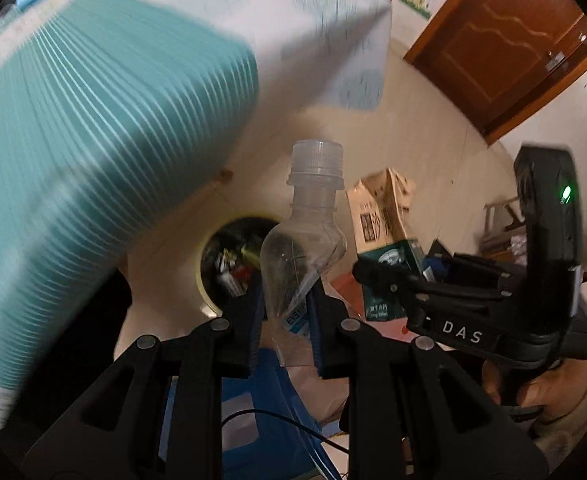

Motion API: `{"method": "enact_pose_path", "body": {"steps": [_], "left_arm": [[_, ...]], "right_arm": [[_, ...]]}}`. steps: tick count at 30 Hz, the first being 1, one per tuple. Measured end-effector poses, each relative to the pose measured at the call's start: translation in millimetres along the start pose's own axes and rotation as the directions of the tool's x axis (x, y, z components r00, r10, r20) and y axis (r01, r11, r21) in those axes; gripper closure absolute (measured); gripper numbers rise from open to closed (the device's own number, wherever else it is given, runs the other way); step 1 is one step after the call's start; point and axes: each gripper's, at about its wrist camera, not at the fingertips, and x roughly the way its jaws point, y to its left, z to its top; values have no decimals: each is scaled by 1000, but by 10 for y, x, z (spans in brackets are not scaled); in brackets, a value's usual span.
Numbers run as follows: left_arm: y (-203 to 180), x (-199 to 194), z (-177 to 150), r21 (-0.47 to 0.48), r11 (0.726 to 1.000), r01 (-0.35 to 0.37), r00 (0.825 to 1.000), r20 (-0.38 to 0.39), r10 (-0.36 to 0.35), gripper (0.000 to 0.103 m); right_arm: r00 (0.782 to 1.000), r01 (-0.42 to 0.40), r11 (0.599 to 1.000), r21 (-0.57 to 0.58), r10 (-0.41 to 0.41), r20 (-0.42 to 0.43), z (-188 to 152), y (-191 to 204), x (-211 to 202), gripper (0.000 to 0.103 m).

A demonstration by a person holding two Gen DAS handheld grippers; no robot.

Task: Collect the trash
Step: 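Carry the bottle and milk carton in both tools over the black bin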

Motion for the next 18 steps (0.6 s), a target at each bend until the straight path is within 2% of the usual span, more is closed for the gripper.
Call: {"method": "enact_pose_path", "body": {"steps": [7, 11, 18], "left_arm": [[-33, 636, -189, -6, 1000, -27, 997, -75, 27, 86], [-23, 908, -198, 4, 999, -47, 994, -99, 47, 86], [112, 1346, -117, -11, 998, -58, 989, -137, 56, 86]], "right_arm": [[997, 54, 999, 5, -53, -61, -97, -274, 412, 66], [991, 107, 994, 12, -106, -84, -50, -447, 654, 66], [989, 125, 990, 65, -119, -84, 155, -580, 916, 66]]}}
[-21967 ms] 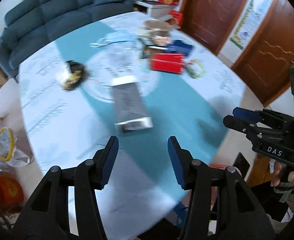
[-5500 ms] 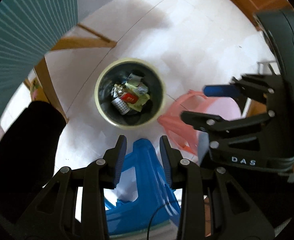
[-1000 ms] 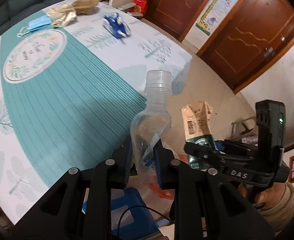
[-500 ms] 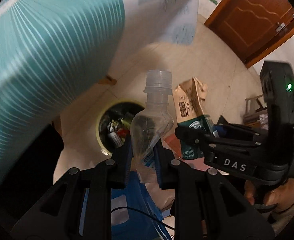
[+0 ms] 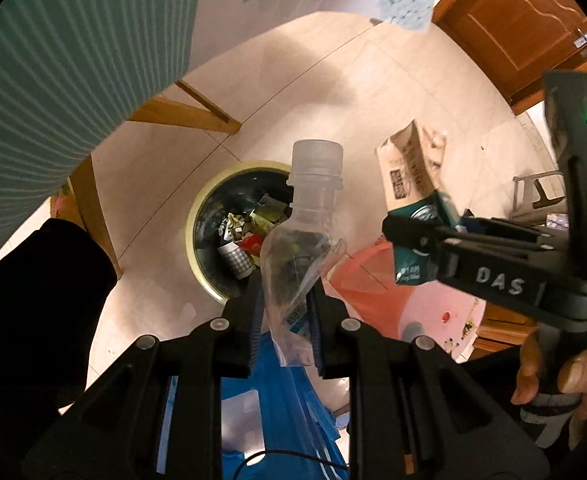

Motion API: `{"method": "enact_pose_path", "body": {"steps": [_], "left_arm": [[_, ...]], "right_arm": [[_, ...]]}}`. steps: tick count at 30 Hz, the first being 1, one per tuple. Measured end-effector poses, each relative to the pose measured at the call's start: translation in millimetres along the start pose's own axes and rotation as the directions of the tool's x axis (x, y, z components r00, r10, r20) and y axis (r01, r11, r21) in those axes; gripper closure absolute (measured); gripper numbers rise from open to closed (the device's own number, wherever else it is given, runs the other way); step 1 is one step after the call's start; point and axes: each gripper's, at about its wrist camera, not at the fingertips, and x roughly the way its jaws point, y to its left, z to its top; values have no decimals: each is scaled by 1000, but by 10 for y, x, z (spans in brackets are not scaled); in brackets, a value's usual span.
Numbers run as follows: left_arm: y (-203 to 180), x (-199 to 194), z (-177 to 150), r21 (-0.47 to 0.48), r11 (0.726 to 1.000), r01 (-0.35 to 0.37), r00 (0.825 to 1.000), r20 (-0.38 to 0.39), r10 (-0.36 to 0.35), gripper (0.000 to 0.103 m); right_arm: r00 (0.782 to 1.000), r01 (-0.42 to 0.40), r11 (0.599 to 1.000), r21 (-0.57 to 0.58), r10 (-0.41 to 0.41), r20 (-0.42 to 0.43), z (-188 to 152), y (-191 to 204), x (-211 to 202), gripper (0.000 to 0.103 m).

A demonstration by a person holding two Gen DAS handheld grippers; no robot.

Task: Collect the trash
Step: 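Carry the bottle and milk carton in both tools over the black bin, then open both tools to drop the bottle and carton into the bin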

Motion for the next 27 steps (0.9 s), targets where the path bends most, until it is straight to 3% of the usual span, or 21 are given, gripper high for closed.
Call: {"method": "enact_pose_path", "body": {"steps": [9, 22, 27], "left_arm": [[29, 332, 140, 4, 999, -40, 999, -14, 40, 85], [129, 302, 183, -53, 997, -51, 998, -41, 49, 85], [162, 301, 182, -67, 996, -60, 997, -46, 57, 77]], "right_arm": [[1000, 14, 1000, 1, -13, -25, 140, 10, 152, 66], [999, 16, 1000, -1, -16, -52, 117, -3, 272, 66], [998, 16, 1000, -11, -16, -60, 105, 2, 309, 65]]}}
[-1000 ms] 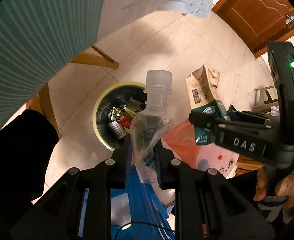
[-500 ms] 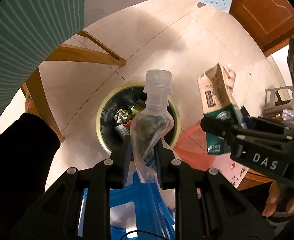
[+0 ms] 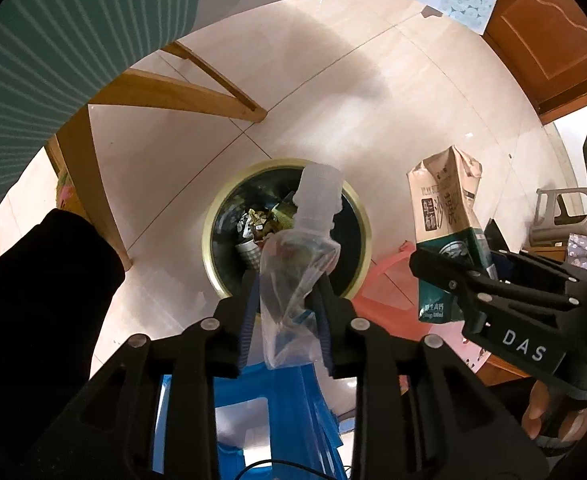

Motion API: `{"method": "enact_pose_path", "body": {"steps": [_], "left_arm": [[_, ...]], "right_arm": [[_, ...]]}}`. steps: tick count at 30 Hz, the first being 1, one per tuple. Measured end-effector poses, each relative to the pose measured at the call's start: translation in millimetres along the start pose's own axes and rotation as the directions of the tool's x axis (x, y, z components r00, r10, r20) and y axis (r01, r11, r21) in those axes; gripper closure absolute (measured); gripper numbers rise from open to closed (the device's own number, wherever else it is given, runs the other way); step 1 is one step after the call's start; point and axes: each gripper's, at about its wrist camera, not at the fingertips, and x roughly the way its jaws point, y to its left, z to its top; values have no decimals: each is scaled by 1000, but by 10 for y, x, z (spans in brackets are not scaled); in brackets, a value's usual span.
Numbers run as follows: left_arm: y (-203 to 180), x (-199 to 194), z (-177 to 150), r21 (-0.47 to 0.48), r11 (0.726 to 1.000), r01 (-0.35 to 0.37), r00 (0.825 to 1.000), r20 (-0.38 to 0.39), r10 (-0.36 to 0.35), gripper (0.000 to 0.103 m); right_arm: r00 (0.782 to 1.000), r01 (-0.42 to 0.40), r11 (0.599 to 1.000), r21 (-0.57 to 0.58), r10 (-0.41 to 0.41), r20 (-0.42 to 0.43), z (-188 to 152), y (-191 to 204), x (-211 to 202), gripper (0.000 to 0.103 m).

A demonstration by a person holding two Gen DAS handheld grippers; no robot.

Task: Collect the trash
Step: 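Open both tools to drop the bottle and carton into the bin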

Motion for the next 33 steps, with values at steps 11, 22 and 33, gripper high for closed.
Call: {"method": "enact_pose_path", "body": {"steps": [11, 22, 33], "left_arm": [[11, -55, 17, -17, 1000, -5, 1000, 5, 5, 73], [99, -90, -37, -49, 999, -24, 1000, -10, 23, 73], [130, -173, -79, -64, 998, -22, 1000, -9, 22, 73]], "right_arm": [[1000, -2, 1000, -24, 2, -14, 20, 67, 44, 65], [999, -10, 999, -35, 9, -42, 34, 132, 88, 63], [1000, -28, 999, -28, 28, -4, 75, 190, 1, 49]]}}
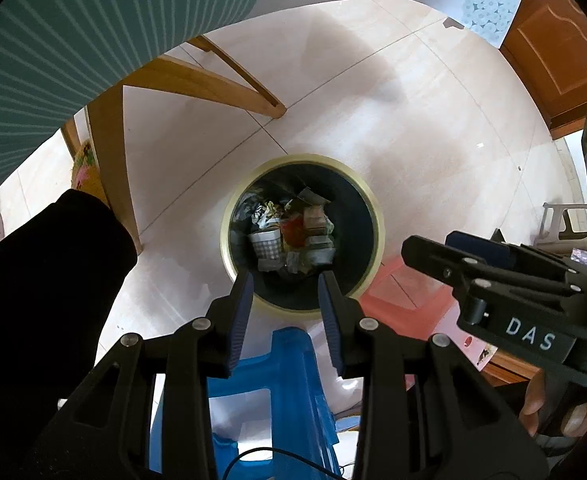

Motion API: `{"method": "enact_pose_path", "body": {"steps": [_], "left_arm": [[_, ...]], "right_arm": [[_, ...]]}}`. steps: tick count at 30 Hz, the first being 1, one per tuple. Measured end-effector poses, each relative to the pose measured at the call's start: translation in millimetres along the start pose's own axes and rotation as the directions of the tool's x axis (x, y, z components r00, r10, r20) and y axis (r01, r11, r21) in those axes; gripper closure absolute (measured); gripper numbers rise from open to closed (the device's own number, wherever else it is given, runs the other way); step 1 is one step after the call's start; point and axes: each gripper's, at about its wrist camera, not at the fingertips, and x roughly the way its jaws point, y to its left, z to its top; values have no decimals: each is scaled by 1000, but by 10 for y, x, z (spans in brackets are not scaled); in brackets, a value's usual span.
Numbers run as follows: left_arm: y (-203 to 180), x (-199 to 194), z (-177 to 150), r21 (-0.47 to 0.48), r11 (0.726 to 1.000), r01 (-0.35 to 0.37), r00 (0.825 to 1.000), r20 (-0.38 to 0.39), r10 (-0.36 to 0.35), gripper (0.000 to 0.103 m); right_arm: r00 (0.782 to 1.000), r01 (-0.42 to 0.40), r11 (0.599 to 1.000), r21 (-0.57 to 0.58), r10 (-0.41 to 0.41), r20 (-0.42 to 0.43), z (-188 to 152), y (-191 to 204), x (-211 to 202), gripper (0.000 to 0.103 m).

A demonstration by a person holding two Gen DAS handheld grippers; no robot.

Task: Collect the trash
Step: 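Open both tools to drop the bottle and carton into the bin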

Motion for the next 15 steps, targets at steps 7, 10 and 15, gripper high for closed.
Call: {"method": "enact_pose_path", "body": {"steps": [7, 10, 15], "left_arm": [[-58, -75, -39, 11, 1000, 12, 1000, -2, -11, 73], [-90, -118, -77, 22, 1000, 12, 1000, -4, -12, 73], [-158, -260, -158, 51, 999, 19, 1000, -13, -18, 73]], "right_arm": [[1000, 28, 1000, -11, -28, 14, -23, 6, -106, 49], [999, 42, 999, -17, -42, 20, -41, 6, -158, 49], [997, 68, 998, -6, -67, 37, -111, -38, -322, 49]]}}
